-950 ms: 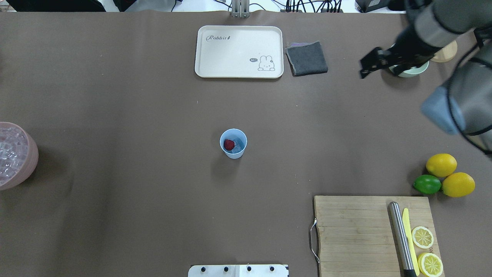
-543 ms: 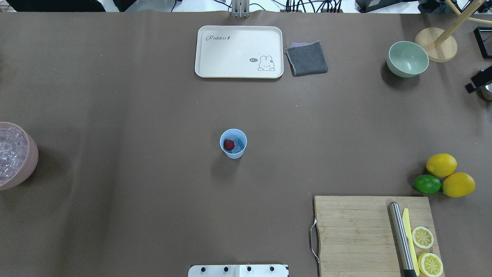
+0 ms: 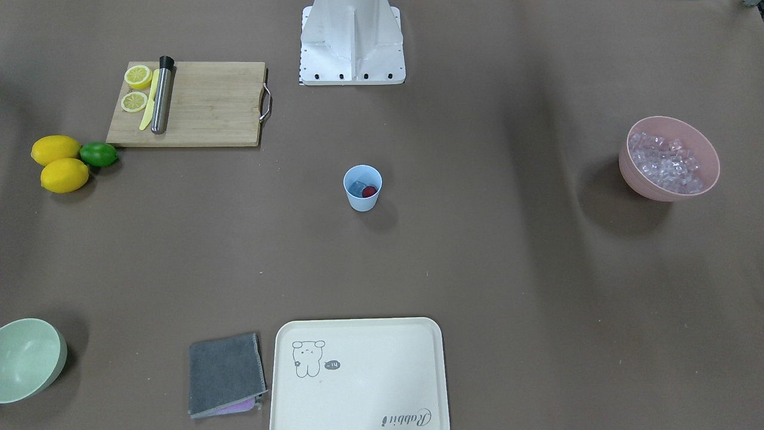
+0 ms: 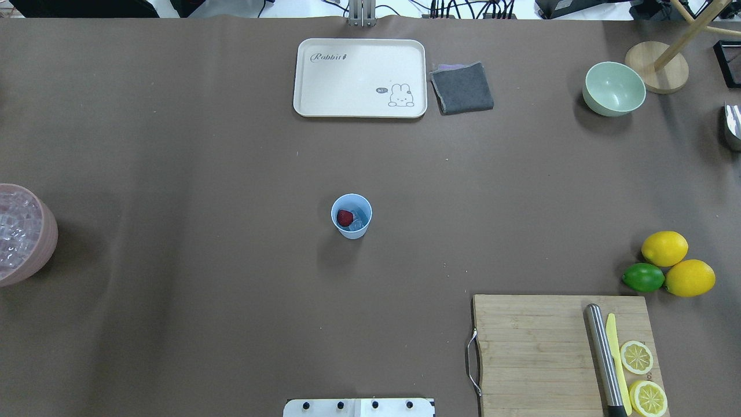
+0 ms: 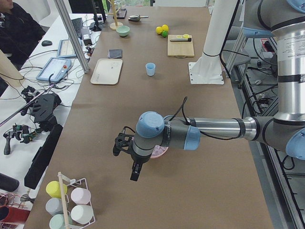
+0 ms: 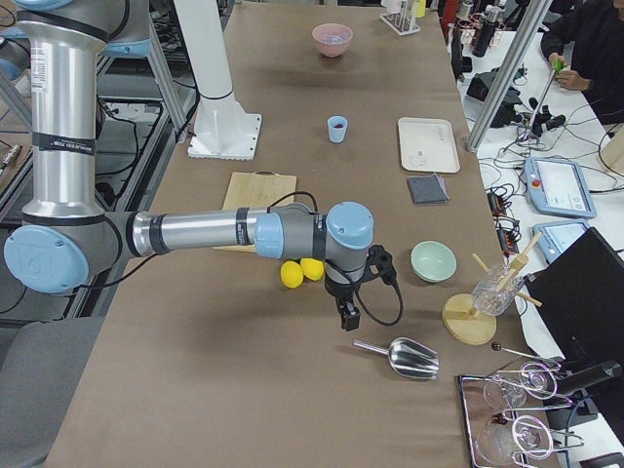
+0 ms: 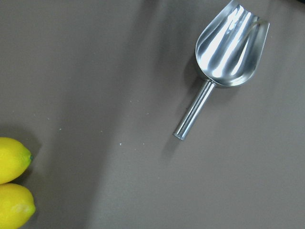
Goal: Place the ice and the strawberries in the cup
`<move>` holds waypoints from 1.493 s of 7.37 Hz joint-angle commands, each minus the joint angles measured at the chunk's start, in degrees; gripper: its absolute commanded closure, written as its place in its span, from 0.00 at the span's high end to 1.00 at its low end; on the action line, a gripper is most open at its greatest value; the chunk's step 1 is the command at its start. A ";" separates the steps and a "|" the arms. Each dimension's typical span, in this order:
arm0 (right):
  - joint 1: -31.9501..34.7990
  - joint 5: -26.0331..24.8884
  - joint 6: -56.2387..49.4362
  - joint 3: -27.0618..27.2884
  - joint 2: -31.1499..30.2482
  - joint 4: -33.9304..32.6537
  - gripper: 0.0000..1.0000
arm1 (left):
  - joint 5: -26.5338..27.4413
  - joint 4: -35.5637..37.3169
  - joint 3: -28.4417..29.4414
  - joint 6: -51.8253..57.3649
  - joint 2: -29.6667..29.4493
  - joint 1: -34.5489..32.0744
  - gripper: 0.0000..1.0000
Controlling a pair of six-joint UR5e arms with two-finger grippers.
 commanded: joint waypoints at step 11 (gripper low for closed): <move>1.78 1.67 -1.12 0.19 -0.09 0.05 1.00 | -4.43 6.44 -0.09 0.00 -1.40 3.88 0.97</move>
